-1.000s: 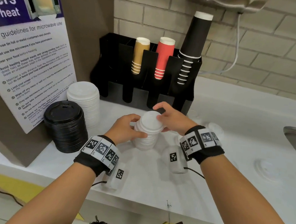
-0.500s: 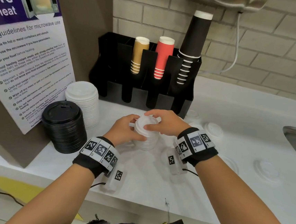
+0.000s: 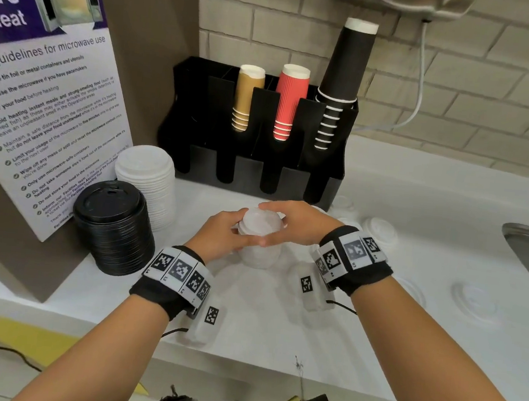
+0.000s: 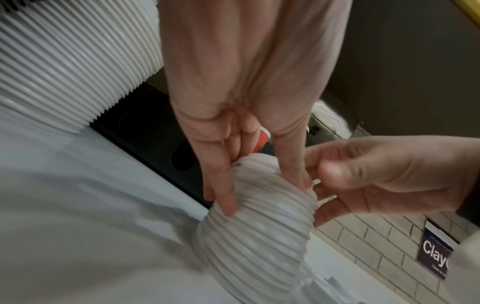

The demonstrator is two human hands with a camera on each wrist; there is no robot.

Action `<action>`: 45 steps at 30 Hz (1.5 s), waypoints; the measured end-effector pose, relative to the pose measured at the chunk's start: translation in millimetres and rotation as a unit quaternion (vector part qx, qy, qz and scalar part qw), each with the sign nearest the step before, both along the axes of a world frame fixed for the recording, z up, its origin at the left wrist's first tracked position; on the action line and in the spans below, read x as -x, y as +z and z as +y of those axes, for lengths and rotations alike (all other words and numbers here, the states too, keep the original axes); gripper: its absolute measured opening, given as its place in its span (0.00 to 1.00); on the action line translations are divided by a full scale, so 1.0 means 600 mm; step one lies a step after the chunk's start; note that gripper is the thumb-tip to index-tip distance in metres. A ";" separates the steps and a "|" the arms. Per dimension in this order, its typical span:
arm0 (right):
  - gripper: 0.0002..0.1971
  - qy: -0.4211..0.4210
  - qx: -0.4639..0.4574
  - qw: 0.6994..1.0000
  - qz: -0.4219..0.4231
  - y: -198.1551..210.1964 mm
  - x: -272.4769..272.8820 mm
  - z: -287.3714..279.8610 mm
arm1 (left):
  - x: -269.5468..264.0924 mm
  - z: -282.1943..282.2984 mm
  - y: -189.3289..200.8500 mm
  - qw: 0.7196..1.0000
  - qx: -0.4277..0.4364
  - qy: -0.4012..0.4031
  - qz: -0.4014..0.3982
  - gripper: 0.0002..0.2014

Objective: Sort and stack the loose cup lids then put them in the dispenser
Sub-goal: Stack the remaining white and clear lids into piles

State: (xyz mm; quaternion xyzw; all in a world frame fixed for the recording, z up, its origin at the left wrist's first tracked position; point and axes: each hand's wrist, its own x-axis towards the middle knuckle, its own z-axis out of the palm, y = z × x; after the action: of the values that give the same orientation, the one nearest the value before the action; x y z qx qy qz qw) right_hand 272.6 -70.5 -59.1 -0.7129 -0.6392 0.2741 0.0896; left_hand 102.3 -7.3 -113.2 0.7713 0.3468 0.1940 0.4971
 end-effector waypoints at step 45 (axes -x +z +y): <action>0.37 0.011 -0.026 0.996 -0.080 0.017 0.001 0.020 | -0.022 0.008 -0.015 1.000 0.008 0.005 -0.016 0.34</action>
State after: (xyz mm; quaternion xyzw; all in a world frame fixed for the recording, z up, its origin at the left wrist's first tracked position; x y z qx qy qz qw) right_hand 272.2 -58.7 -49.1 -0.7230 -0.6590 0.2000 0.0540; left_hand 115.4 -2.7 -122.2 0.7626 0.3440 0.2058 0.5077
